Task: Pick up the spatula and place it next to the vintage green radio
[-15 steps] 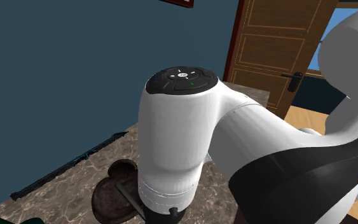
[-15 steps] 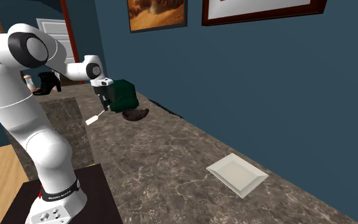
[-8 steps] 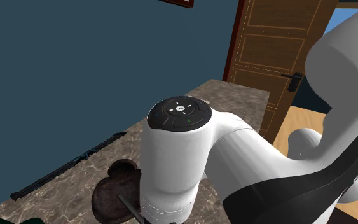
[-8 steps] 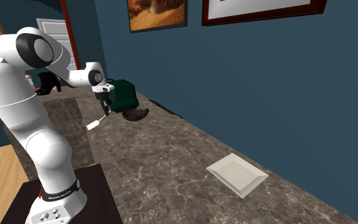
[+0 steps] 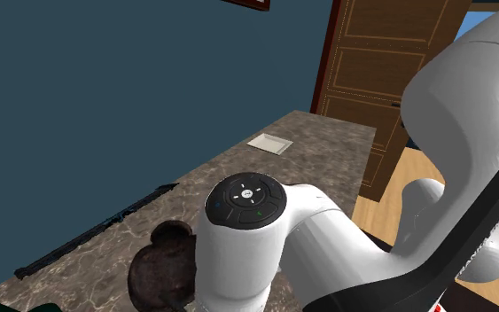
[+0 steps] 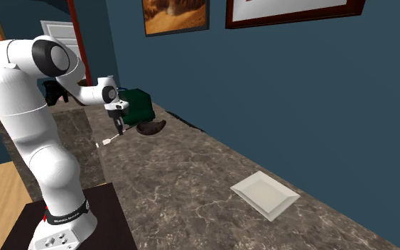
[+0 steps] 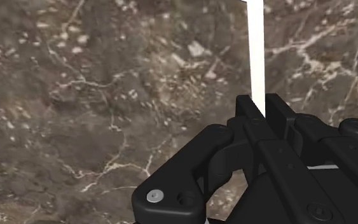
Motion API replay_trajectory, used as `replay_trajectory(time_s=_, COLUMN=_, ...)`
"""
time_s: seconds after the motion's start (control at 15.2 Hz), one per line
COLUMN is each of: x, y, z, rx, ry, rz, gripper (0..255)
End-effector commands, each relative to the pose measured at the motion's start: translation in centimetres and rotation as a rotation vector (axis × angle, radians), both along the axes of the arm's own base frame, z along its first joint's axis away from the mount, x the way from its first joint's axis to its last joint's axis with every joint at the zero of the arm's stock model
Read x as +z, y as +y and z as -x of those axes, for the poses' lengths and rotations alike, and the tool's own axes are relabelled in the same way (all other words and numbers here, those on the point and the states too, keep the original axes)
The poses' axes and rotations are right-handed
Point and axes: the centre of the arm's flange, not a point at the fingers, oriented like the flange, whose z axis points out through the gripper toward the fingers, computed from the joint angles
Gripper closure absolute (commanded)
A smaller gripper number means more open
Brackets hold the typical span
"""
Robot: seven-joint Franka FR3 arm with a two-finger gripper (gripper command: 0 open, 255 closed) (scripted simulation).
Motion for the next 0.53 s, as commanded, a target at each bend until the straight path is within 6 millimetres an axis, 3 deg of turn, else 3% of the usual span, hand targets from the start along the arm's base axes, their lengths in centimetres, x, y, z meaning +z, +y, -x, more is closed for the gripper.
replay_trajectory(time_s=0.0, x=-0.77, y=-0.24, z=-0.01, rx=-0.002, ry=0.003, rz=0.004, gripper=255)
replay_trajectory(time_s=0.46, x=-0.77, y=-0.24, z=-0.01, rx=-0.002, ry=0.003, rz=0.004, gripper=255)
